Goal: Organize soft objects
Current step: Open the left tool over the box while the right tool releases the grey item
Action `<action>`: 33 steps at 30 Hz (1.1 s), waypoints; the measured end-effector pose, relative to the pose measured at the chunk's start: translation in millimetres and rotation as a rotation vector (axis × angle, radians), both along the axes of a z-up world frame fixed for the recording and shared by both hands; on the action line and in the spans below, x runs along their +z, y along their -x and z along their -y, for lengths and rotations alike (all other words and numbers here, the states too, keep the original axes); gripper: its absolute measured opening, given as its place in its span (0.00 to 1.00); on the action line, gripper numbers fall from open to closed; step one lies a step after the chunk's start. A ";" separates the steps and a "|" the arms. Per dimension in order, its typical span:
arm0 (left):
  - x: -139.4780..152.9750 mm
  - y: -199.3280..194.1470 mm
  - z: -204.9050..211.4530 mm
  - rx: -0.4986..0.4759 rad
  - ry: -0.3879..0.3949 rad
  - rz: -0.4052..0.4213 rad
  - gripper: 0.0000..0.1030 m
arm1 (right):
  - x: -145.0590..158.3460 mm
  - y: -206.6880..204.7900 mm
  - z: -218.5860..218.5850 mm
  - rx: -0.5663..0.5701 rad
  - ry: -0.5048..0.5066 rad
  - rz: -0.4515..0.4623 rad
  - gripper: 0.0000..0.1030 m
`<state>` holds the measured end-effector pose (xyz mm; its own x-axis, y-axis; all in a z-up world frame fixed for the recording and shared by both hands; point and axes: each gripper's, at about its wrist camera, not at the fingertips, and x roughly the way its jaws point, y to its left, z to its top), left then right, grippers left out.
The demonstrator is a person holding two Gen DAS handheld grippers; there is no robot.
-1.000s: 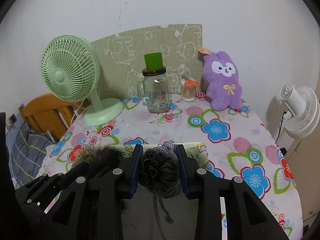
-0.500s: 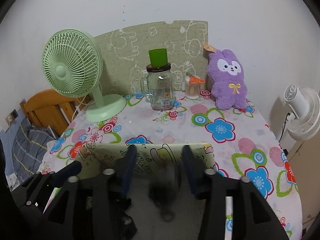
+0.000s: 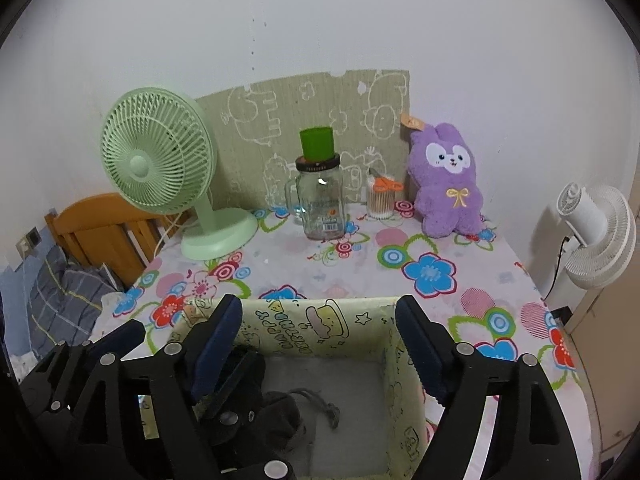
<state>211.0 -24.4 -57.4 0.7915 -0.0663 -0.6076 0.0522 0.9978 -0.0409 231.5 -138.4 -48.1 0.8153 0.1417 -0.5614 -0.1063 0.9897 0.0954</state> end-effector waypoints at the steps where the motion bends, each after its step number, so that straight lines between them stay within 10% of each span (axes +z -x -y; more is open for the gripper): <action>1: 2.5 2.7 0.1 0.001 -0.001 0.007 0.96 | 2.9 3.0 0.2 0.000 0.000 0.007 0.81; 33: 67.9 123.0 0.9 -0.015 -0.010 0.196 1.00 | 77.2 132.6 3.0 0.017 0.013 0.178 0.94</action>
